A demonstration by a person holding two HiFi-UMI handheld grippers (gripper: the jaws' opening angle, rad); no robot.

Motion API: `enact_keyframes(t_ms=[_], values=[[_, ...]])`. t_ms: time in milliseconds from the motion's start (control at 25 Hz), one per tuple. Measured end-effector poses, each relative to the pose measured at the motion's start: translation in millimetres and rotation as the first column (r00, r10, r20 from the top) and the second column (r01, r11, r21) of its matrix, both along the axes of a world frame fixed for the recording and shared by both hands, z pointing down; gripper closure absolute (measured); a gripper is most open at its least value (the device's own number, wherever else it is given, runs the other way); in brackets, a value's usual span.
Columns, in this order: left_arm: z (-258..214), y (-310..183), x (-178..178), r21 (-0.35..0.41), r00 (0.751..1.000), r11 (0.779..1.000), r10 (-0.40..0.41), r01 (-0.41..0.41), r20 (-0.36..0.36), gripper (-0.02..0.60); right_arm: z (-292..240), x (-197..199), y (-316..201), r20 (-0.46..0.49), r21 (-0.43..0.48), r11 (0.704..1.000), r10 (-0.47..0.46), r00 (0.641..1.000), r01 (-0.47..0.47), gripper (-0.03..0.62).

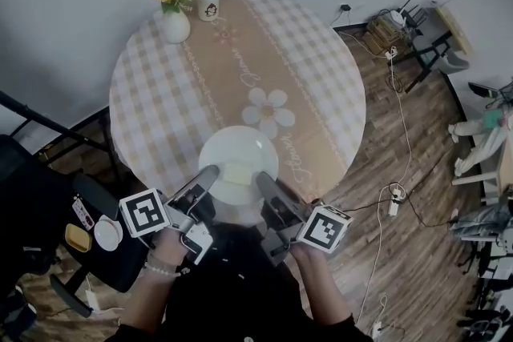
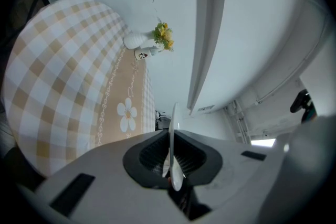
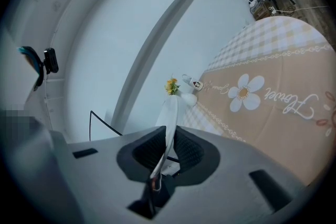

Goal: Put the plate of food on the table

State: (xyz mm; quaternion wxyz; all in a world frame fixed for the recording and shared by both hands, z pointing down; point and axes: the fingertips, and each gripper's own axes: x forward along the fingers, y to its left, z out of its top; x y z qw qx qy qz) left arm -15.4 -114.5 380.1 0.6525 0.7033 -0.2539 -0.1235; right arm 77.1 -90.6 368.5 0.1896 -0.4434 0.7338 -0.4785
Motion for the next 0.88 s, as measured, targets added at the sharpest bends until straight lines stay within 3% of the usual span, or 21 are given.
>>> enact_keyframes(t_ms=[440,880], values=[[10.1,-16.4,10.3,-0.034,0.998,0.998,-0.059,0.059,-0.007,0.566,7.5,11.4,-23.0,-0.016,-0.035,0.998,-0.061,0.998,0.061,0.568],[37.1,-30.1,9.5,-0.056,0.995,0.994,-0.093,0.094,0.03,0.566,34.7,10.5,-41.9,-0.022,-0.073,0.991,-0.117,0.993,0.115,0.568]])
